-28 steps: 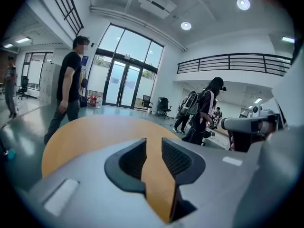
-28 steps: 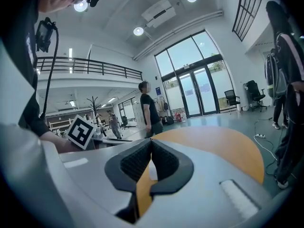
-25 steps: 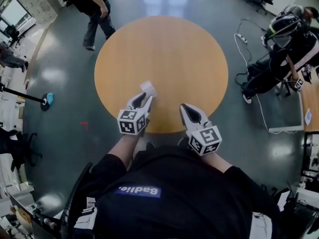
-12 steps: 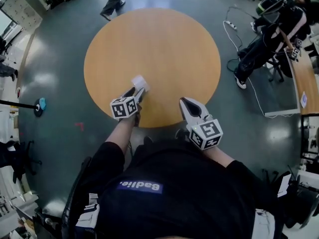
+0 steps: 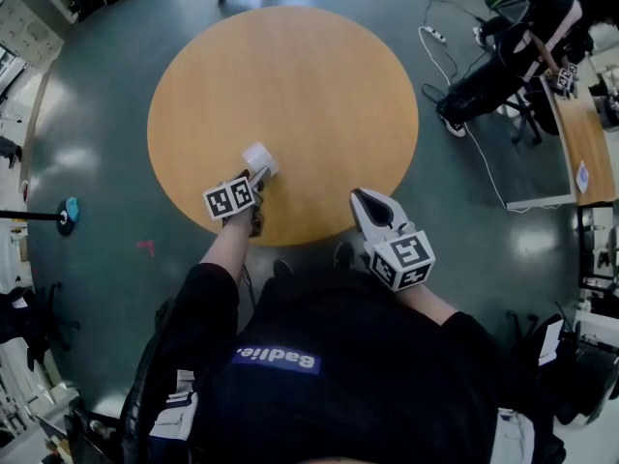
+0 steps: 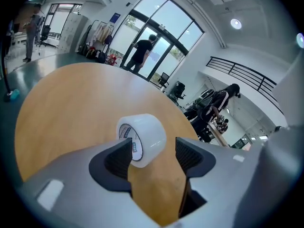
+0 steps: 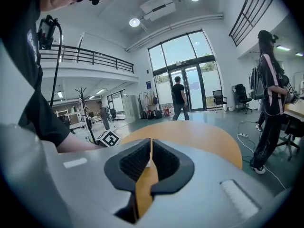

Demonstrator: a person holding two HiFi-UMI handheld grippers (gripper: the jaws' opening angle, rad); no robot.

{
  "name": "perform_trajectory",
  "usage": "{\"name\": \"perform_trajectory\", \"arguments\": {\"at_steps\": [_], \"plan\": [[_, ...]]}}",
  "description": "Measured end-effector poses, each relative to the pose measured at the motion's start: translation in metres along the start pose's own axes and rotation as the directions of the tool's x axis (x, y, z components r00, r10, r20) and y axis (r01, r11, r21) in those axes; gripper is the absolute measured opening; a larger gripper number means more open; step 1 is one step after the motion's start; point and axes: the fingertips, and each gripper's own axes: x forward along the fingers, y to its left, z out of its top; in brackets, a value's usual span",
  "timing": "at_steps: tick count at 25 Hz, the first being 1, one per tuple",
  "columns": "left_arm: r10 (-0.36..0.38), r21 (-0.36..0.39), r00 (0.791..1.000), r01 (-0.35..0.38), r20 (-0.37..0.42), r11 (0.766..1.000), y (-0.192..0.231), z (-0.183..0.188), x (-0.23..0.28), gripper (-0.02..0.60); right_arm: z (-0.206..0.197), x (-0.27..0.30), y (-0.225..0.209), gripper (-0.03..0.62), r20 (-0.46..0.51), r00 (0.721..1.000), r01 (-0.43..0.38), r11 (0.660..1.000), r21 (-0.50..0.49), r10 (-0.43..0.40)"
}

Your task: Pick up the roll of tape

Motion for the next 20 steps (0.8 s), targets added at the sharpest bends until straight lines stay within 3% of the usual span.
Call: {"name": "perform_trajectory", "arguments": {"at_steps": [7, 13, 20], "plan": [[-0.016, -0.054, 0.999, 0.014, -0.028, 0.998, 0.005, 0.001, 0.022, 0.307, -0.006, -0.008, -0.010, 0.021, -0.023, 0.999, 0.034, 0.999, 0.005, -0.034], [-0.048, -0.143, 0.996, 0.037, -0.069, 0.989, 0.007, -0.006, 0.038, 0.302, -0.010, -0.014, -0.015, 0.021, -0.034, 0.998, 0.044, 0.999, 0.014, -0.044], [-0.097, -0.109, 0.995, 0.093, -0.035, 0.990, -0.006, 0.001, 0.044, 0.174, -0.015, -0.018, -0.015, 0.015, -0.039, 0.998, 0.041, 0.999, 0.021, -0.041]]}}
